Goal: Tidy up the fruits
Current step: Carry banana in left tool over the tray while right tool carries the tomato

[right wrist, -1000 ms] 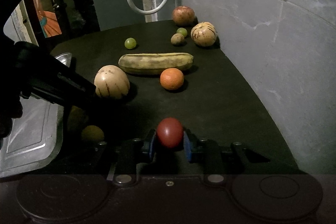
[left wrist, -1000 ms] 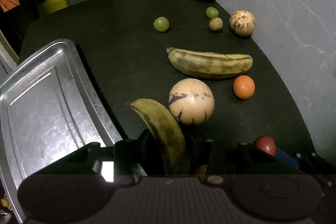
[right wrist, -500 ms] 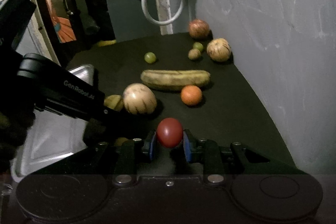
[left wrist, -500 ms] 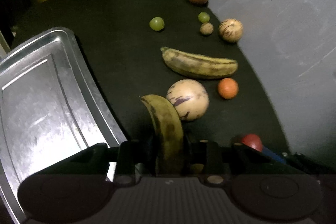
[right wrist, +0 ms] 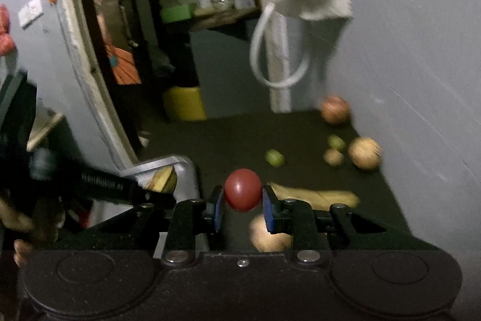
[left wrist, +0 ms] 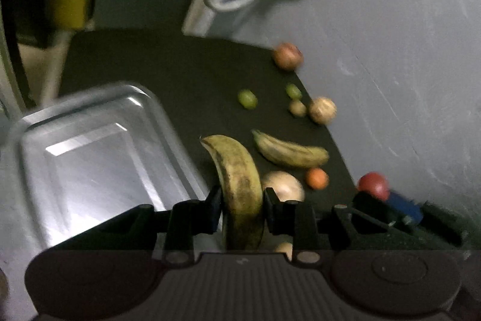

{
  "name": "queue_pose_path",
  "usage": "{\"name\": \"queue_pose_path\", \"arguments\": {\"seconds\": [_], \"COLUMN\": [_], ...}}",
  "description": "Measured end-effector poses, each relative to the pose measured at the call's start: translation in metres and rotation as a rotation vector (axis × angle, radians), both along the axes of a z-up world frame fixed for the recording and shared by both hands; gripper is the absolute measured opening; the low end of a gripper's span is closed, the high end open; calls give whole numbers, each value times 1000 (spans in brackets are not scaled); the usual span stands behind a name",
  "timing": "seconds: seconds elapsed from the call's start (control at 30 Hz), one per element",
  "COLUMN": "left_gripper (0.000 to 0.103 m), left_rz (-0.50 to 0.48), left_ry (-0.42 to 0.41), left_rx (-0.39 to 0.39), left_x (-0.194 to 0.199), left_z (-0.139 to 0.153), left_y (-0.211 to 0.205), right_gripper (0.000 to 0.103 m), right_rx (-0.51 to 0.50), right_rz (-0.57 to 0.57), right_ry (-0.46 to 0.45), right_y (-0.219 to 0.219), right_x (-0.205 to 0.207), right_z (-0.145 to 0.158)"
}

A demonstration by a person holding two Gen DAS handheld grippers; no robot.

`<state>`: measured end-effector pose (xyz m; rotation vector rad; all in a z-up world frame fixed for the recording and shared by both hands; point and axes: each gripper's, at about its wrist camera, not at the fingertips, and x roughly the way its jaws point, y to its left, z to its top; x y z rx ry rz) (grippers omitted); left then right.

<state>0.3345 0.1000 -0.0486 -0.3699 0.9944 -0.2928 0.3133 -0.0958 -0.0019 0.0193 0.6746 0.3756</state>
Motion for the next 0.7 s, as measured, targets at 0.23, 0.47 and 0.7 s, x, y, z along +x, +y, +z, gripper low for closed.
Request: {"name": "queue_pose_path", "arguments": {"seconds": [0.23, 0.47, 0.7], "left_gripper": [32, 32, 32], "left_rz": [99, 121, 78], "left_ry": [-30, 10, 35], "left_rx": [74, 110, 109], "left_x": [7, 26, 32], "left_z": [-1, -35, -58], "left_y": [86, 132, 141], "right_gripper": [28, 28, 28], "right_rx": [-6, -91, -152], "right_rz": [160, 221, 233], "right_ry": [-4, 62, 110], "right_y": [82, 134, 155], "right_x": [51, 79, 84], "right_z": [-20, -79, -114]}}
